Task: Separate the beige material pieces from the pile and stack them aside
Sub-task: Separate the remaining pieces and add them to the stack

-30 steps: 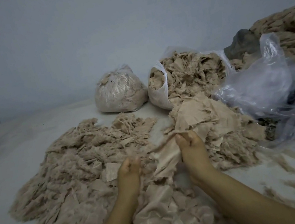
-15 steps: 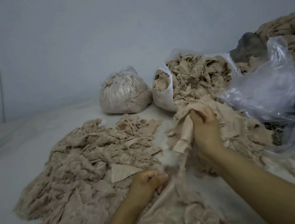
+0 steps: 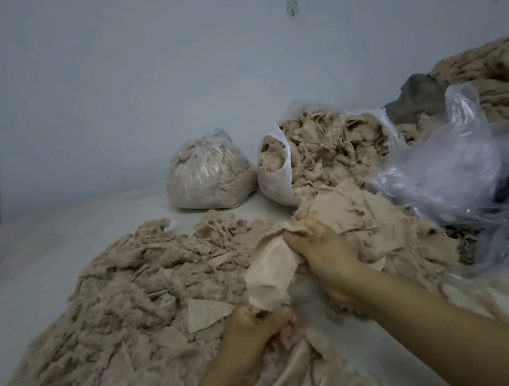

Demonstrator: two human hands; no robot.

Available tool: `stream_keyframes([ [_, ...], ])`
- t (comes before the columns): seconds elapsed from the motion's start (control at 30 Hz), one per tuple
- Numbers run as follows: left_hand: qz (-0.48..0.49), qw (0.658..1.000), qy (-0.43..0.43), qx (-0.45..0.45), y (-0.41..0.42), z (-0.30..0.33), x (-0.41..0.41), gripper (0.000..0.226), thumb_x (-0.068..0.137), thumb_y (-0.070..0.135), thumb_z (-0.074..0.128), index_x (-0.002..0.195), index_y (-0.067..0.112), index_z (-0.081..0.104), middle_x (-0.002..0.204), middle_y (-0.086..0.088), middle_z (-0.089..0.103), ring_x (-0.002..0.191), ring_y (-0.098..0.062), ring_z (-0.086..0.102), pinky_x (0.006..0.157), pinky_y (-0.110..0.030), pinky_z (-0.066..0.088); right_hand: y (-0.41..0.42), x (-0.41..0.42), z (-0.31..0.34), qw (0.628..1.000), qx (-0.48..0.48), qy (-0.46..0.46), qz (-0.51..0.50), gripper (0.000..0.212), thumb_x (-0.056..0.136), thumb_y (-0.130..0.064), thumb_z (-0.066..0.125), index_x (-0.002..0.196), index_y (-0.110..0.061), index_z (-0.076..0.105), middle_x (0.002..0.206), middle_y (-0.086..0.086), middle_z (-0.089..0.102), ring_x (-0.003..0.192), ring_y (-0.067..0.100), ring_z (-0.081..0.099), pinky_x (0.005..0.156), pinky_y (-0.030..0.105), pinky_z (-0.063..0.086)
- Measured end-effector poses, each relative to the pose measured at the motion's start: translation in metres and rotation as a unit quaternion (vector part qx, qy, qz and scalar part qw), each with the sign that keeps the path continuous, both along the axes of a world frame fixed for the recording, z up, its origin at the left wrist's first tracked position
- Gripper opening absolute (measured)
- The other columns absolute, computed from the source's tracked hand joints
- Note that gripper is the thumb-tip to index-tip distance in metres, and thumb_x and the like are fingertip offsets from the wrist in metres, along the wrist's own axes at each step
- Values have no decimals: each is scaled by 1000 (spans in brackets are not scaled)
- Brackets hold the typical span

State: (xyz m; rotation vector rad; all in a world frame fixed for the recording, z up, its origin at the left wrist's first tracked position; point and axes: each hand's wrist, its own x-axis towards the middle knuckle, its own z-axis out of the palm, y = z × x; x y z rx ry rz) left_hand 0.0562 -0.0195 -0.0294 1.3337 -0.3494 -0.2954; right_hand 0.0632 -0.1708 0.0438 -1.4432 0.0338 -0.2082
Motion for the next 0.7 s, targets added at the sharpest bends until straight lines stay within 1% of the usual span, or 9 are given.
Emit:
stream_keyframes([
  [0.07,16,1000,-5,15,0,-2,1,13,70,14,70,58,9,69,51,-6,58,39,-9,46,39,-17,37,-5,5,8,997,-15,-19,-68,10,97,-15,53,89,-10,54,77,8,61,61,17,60,52,31,49],
  [0.2,69,997,20,4,5,-1,6,20,71,17,67,68,-2,63,50,-8,55,38,-11,46,38,-19,37,-42,17,39,983,-99,-28,-153,9,95,-21,57,92,-12,56,87,8,65,74,25,65,59,39,56],
  [0.3,94,995,35,8,4,-2,9,29,71,21,70,78,-5,59,58,-11,59,42,-15,52,39,-20,40,-72,21,48,896,-353,-27,-269,22,90,-21,62,108,-13,52,109,7,58,101,27,55,83,38,46],
  [0.37,108,994,21,26,2,-2,9,31,69,25,71,76,-2,58,58,-13,57,40,-15,52,39,-20,41,-67,10,45,849,-414,-90,-316,27,89,-20,62,114,-15,51,114,2,51,109,22,49,92,35,42],
  [0.4,119,992,16,30,2,-1,9,32,67,27,72,72,-1,58,56,-14,56,39,-15,52,39,-21,42,-60,3,37,866,-396,-120,-279,21,90,-22,62,109,-19,52,106,-4,52,102,17,53,88,32,47],
  [0.47,128,991,12,24,1,1,8,30,67,28,72,67,1,60,55,-13,57,38,-15,51,38,-22,42,-32,-16,10,926,-359,-77,-83,20,87,-38,65,100,-26,55,91,-13,59,83,7,60,71,24,51],
  [0.53,134,991,13,11,2,1,8,23,70,26,71,65,5,64,56,-13,59,39,-16,53,37,-22,42,-4,-34,-25,918,-378,45,110,35,76,-53,71,99,-32,56,85,-15,61,78,0,60,64,16,46],
  [0.6,143,989,25,-9,3,0,8,21,79,21,67,77,1,64,64,-18,62,49,-20,59,43,-26,50,6,-37,-53,890,-436,36,126,22,77,-44,73,77,-30,56,71,-15,56,68,-1,53,60,17,40],
  [0.7,98,994,38,-13,5,-2,8,24,89,23,56,95,0,59,83,-14,72,73,-23,70,60,-27,56,3,-35,-59,954,-299,11,31,28,88,-21,65,63,-21,51,60,-7,50,59,9,46,60,27,38],
])
